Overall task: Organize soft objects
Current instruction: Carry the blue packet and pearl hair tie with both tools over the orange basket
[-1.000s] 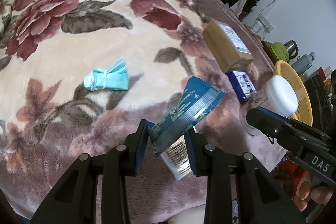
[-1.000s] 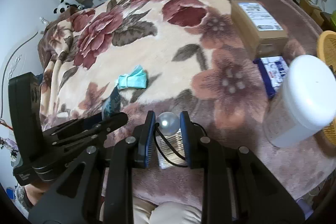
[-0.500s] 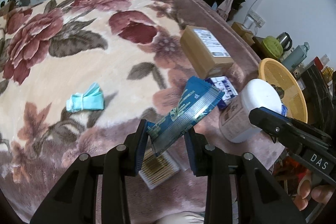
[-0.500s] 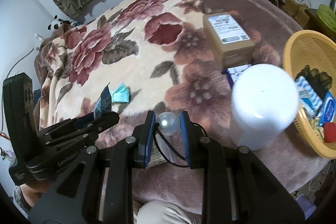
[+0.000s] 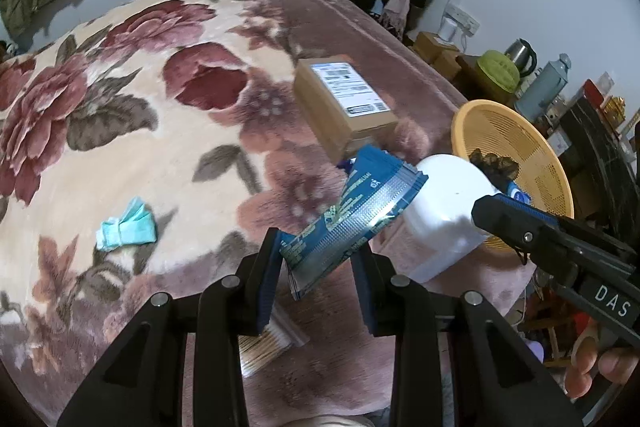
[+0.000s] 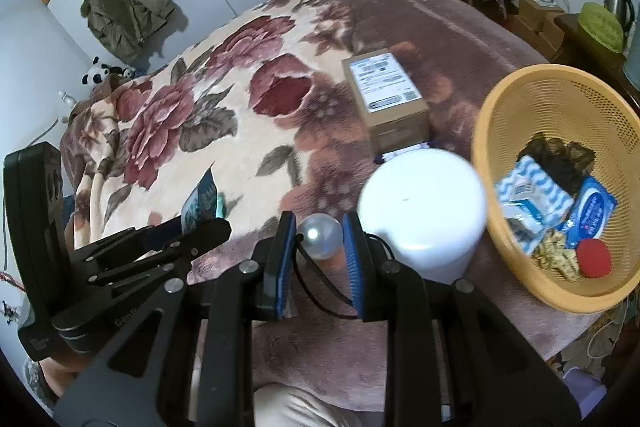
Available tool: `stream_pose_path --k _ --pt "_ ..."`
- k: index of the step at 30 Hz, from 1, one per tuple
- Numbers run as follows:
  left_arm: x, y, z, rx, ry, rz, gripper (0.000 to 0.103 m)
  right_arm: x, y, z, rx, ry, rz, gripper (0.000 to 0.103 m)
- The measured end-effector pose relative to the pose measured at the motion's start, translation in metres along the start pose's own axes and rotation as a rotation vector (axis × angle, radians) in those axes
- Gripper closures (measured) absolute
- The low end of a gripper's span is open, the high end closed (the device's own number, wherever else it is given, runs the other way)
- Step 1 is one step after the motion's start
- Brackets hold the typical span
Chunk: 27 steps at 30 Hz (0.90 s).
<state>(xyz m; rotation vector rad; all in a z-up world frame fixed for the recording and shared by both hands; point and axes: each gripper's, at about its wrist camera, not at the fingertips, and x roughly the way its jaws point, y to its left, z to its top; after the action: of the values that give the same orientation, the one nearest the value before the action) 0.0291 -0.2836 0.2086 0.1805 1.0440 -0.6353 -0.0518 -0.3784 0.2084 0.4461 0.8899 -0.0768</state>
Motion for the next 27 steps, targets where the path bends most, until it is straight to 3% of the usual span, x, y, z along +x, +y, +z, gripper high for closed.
stream_pose_path --k 11,27 --pt "0.01 -0.043 0.015 0.053 0.007 -0.021 0.068 -0.022 -0.035 0.008 0.043 -0.039 -0.027 0.078" --pt "0.024 -0.129 0.043 0.155 0.013 -0.113 0.068 -0.061 -0.099 0.018 0.144 -0.103 -0.108 0.078"
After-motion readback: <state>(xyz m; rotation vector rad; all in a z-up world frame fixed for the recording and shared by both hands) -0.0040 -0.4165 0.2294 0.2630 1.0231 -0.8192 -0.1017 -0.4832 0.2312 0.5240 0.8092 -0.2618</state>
